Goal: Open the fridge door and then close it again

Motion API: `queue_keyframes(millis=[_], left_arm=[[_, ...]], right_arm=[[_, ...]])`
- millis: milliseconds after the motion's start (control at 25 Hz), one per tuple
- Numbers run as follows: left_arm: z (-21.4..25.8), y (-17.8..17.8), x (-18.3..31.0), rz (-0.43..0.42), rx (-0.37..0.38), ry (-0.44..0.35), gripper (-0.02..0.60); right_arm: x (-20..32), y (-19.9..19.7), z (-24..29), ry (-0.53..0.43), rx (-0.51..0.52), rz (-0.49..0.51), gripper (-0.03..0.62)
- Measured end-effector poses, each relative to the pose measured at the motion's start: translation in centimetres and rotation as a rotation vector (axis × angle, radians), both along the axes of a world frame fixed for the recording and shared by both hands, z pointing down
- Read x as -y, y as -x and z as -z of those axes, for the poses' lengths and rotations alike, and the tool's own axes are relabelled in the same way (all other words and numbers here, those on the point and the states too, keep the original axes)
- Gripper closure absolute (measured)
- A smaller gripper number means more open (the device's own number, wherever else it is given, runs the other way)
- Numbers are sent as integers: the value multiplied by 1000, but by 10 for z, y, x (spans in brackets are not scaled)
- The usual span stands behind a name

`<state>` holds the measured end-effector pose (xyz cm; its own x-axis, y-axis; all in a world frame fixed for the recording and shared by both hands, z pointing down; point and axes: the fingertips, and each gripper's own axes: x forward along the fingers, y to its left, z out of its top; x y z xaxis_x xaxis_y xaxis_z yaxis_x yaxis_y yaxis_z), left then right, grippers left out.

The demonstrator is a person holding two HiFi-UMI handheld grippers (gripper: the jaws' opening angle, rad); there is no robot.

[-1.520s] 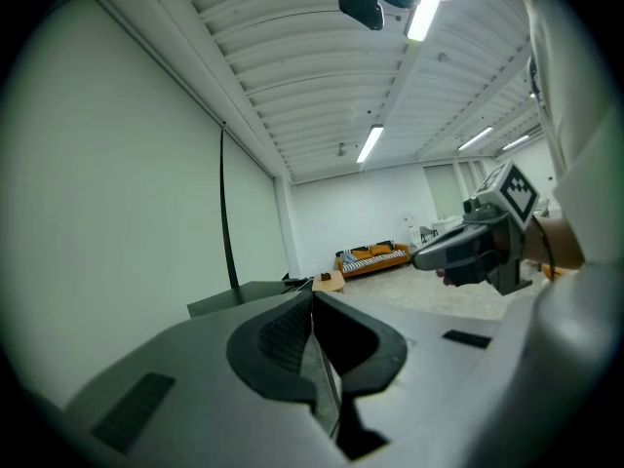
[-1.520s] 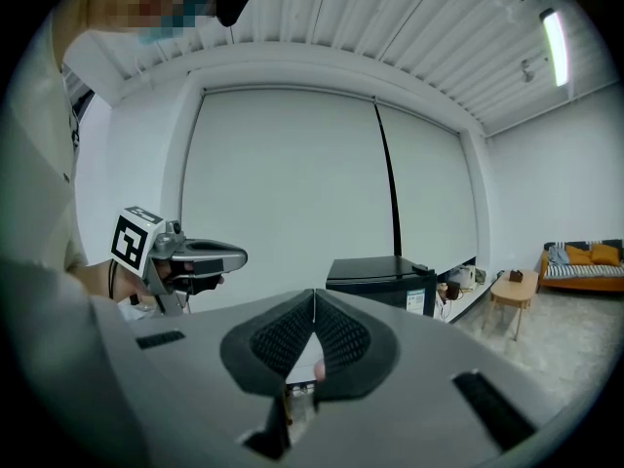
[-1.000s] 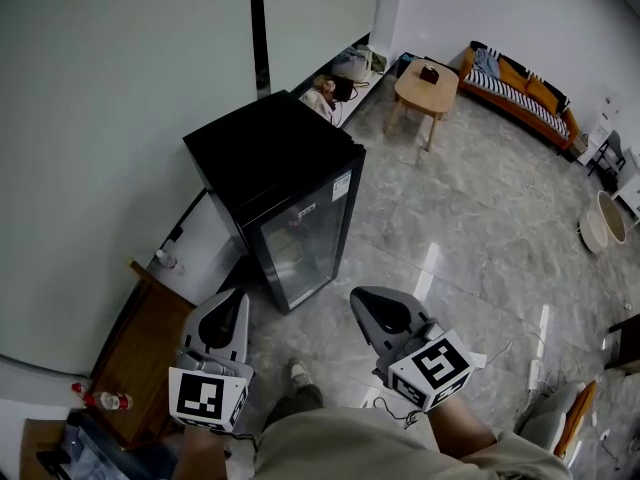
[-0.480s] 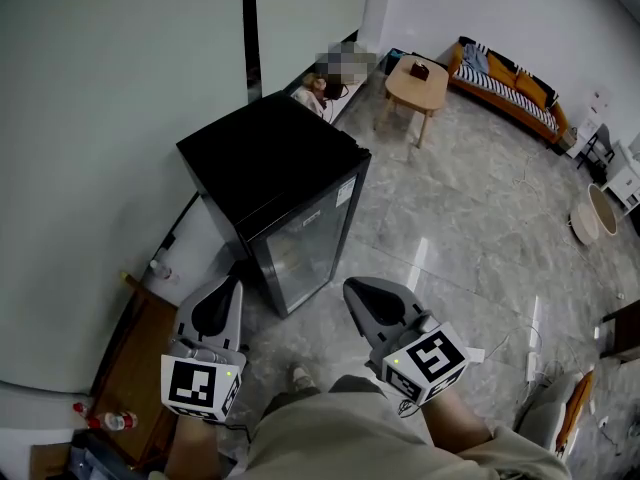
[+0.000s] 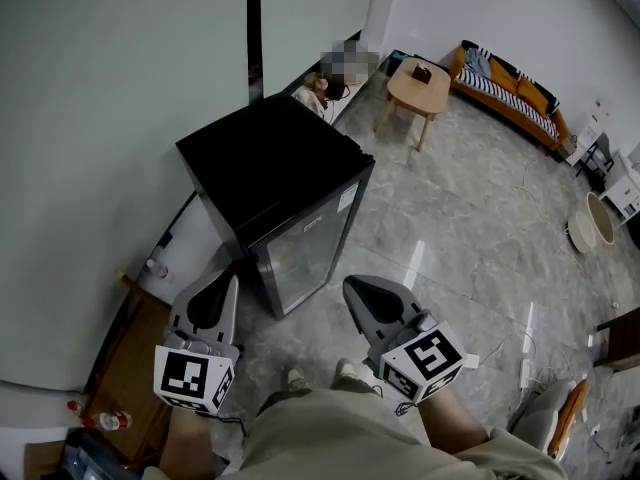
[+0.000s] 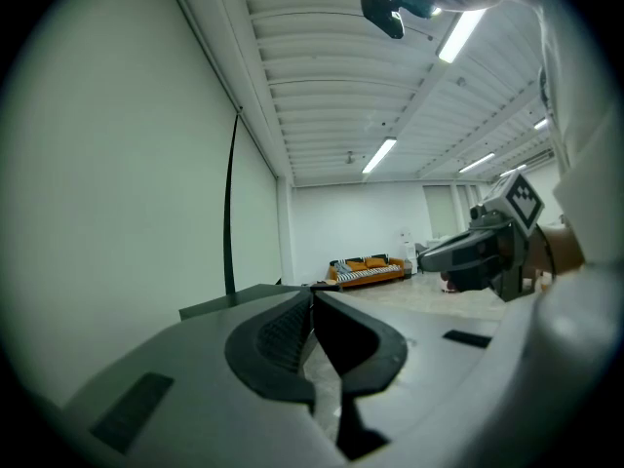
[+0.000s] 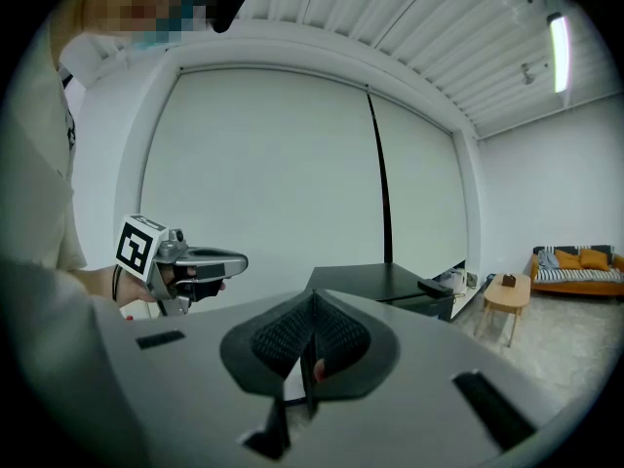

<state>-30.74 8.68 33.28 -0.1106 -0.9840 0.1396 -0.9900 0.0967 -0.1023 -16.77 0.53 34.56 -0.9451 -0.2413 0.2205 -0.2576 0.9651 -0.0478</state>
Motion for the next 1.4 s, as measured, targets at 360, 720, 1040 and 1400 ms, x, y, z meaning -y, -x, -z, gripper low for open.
queue_keyframes(millis=[360, 720, 1040, 1400], left_arm=[[-7, -2, 23, 1, 9, 55, 526], [-36, 7, 48, 28, -18, 93, 413], [-43, 16, 70, -2, -7, 115, 373], [-62, 40, 86, 18, -38, 147, 362]], right_arm=[[26, 11, 6, -5, 25, 40, 597], [37, 13, -2, 32, -1, 110, 597], [52, 19, -11, 39, -11, 139, 597], [62, 30, -25, 57, -47, 163, 597]])
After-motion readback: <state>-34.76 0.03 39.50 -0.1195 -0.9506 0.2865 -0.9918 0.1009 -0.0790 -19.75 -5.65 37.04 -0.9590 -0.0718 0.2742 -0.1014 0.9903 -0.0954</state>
